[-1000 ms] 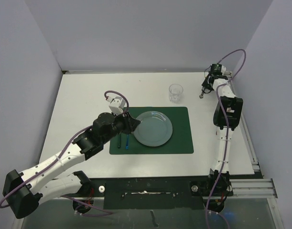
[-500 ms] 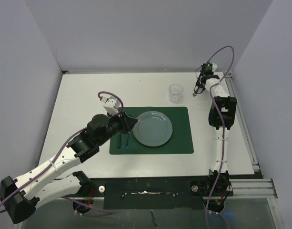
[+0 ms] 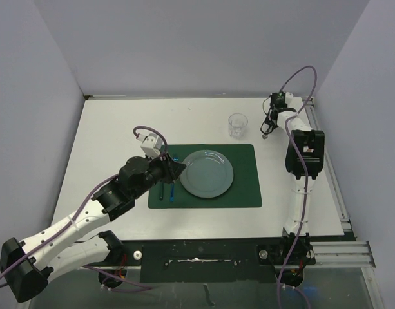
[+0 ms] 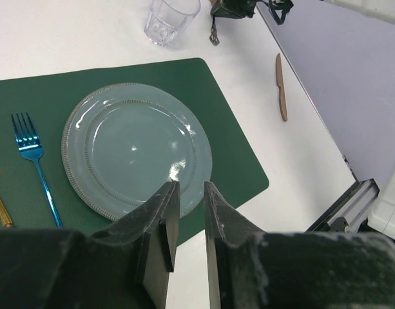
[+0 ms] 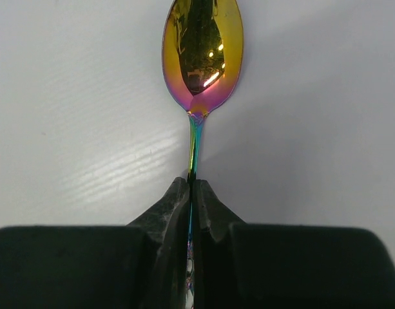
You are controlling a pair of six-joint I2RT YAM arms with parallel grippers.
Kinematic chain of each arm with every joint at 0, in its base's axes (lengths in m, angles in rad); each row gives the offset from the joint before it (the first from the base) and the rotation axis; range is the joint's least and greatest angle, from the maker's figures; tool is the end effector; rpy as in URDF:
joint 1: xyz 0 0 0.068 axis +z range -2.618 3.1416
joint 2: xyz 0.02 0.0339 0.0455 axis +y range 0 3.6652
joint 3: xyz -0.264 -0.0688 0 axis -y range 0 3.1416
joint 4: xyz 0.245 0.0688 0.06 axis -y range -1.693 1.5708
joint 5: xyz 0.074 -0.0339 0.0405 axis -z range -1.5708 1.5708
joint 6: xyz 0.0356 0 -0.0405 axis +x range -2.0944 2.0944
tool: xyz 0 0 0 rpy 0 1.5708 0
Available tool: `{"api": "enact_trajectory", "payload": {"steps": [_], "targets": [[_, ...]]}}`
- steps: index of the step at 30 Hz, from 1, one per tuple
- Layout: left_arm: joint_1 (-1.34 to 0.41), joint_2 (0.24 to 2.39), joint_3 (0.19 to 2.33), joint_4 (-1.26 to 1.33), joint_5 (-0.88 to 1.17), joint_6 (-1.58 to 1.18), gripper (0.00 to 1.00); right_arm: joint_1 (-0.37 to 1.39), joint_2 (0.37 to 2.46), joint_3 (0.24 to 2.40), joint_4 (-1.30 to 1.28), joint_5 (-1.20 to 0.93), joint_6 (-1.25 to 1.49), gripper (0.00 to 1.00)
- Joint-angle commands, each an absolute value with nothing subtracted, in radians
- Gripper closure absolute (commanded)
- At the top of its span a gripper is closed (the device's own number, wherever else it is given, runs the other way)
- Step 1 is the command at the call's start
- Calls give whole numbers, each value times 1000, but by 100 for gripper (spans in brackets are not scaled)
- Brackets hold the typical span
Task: Set the dinner table for one person
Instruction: Pick up the spoon from the center of the board.
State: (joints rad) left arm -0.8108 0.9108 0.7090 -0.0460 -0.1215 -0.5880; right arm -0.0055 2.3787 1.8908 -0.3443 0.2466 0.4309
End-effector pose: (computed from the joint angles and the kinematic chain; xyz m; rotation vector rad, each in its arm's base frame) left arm 0.1521 -0.1537 0.3049 0.1221 1.9030 -0.8659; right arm 0.5284 -0.0116 0.1538 0.6239 2.2888 -0.0934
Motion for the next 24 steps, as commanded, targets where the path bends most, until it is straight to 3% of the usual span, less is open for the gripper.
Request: {"api": "enact_trajectory", "payload": {"steps": [1, 24], "targets": [[-817, 878, 707, 39, -108, -611, 81, 36, 2267, 1787, -385, 315, 433, 100], [-821, 867, 661, 116, -68, -670, 81, 152, 1730, 1206, -341, 385, 543, 100]]}}
